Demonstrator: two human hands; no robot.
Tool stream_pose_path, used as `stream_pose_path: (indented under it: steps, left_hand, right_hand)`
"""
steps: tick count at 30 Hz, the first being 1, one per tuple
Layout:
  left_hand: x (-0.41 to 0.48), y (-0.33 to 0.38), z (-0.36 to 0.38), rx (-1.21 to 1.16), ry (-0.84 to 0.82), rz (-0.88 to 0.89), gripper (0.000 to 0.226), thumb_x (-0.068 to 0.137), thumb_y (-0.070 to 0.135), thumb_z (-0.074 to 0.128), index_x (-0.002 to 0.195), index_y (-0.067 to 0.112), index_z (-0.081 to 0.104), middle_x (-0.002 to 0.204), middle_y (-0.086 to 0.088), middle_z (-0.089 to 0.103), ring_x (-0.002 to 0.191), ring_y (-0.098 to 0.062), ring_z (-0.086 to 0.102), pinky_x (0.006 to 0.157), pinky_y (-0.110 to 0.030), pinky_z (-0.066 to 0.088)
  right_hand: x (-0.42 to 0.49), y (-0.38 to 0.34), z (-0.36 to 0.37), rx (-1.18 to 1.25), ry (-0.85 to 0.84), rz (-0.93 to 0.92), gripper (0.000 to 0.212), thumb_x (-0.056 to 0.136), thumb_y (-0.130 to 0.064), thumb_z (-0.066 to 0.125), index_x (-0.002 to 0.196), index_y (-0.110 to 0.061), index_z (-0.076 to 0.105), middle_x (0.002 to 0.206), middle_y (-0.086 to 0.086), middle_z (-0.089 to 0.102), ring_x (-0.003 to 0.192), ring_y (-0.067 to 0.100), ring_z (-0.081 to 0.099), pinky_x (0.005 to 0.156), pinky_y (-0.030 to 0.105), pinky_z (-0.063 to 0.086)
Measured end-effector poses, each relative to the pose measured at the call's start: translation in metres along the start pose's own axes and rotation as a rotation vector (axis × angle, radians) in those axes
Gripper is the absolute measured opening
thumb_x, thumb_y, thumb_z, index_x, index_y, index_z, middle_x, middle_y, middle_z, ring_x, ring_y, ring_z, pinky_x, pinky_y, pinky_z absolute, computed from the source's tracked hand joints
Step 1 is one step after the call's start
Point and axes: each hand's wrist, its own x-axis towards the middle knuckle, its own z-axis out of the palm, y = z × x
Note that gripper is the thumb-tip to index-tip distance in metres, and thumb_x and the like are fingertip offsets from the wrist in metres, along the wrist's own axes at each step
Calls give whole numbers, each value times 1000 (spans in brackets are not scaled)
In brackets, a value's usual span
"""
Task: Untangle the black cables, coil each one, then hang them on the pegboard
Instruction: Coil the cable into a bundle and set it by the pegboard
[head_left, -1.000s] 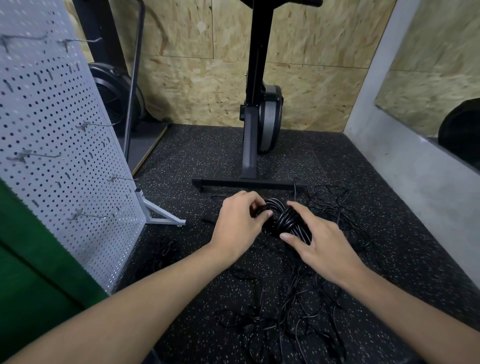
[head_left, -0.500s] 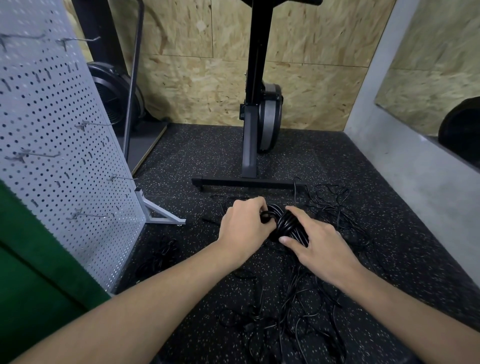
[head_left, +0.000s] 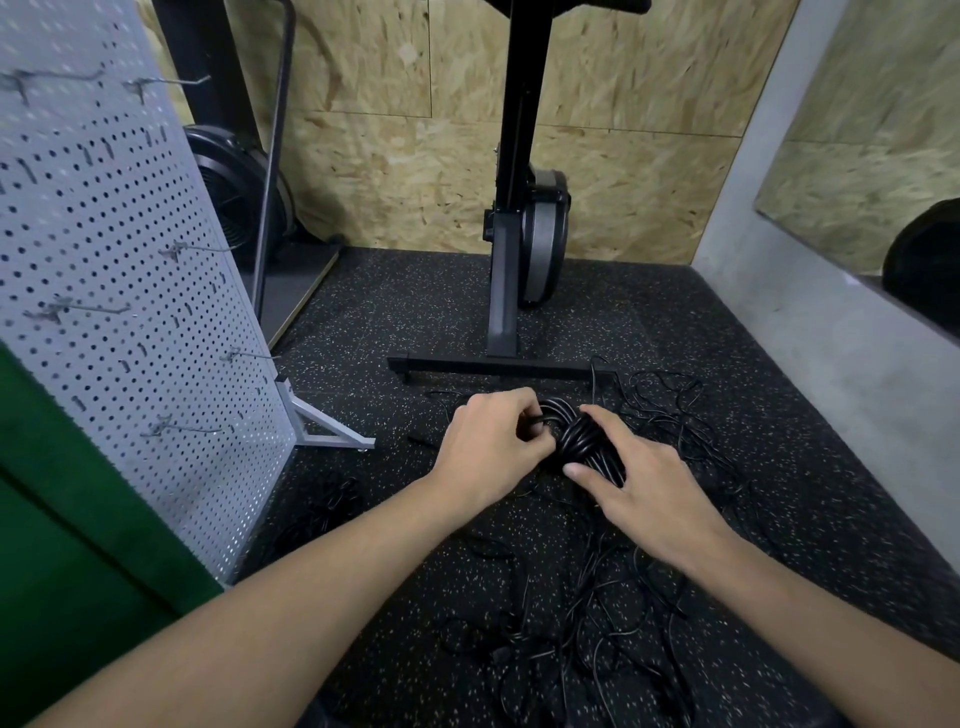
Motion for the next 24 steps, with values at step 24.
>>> stream_pose_path:
  steps: [24]
  left_hand:
    - [18,-35,-32,-100,-507,190,42,94,12,76,131,31,71,126,16,73,112,-4,68,101,-36,56]
  right_hand:
    - [-2,4,-12,188,-174,96,66,98,-45,67,156,-43,37,82,-6,68,54,10,69,55,24,60]
